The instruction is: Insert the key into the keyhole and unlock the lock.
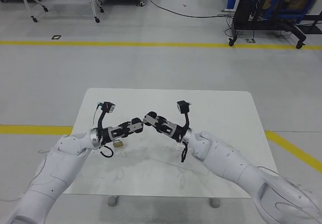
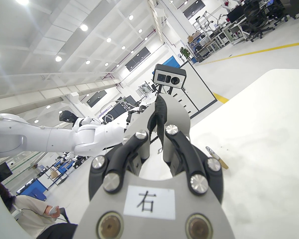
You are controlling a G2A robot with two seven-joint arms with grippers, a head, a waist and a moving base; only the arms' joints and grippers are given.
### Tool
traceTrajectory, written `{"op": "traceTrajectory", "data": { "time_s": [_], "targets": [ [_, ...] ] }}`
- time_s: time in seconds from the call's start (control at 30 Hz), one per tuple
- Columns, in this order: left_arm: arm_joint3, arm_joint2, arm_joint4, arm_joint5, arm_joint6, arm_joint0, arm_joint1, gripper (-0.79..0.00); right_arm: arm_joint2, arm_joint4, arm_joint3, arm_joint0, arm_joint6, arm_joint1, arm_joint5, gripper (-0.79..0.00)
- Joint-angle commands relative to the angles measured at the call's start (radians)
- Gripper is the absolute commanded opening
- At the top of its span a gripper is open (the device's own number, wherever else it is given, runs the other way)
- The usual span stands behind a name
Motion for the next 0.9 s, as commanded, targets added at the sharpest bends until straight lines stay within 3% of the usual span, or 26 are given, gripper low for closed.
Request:
{"op": "traceTrajectory", "data": {
  "time_s": [0.0,0.1,0.23,0.63,0.67,0.7,0.73,0.87],
  "targets": [
    [0.002,0.011,-0.004,-0.006,0.006,-0.005,0.005,-0.566,0.012,0.01,0.009,-0.002,0.026,-0.005,0.0,-0.785],
    [0.006,0.029,-0.01,-0.011,0.011,-0.013,0.011,-0.696,0.032,0.025,0.015,-0.007,0.061,-0.012,0.0,-0.785],
    [0.017,0.054,-0.015,-0.007,0.007,-0.027,0.018,-0.785,0.064,0.033,0.026,-0.014,0.106,-0.018,0.0,-0.785],
    [0.049,0.108,-0.053,-0.008,0.008,-0.062,0.027,-0.785,0.146,0.048,0.039,-0.041,0.226,-0.037,0.0,-0.785],
    [0.051,0.11,-0.056,-0.011,0.011,-0.064,0.028,-0.785,0.153,0.049,0.039,-0.042,0.238,-0.038,0.0,-0.4],
    [0.054,0.112,-0.059,-0.014,0.015,-0.065,0.029,-0.785,0.161,0.05,0.039,-0.042,0.25,-0.039,0.0,-0.102],
    [0.056,0.114,-0.063,-0.018,0.018,-0.066,0.03,-0.785,0.168,0.052,0.038,-0.043,0.26,-0.04,0.0,0.0],
    [0.055,0.116,-0.097,-0.025,0.025,-0.064,0.036,-0.785,0.213,0.029,0.043,-0.045,0.264,-0.037,0.0,0.0]
  ]
}}
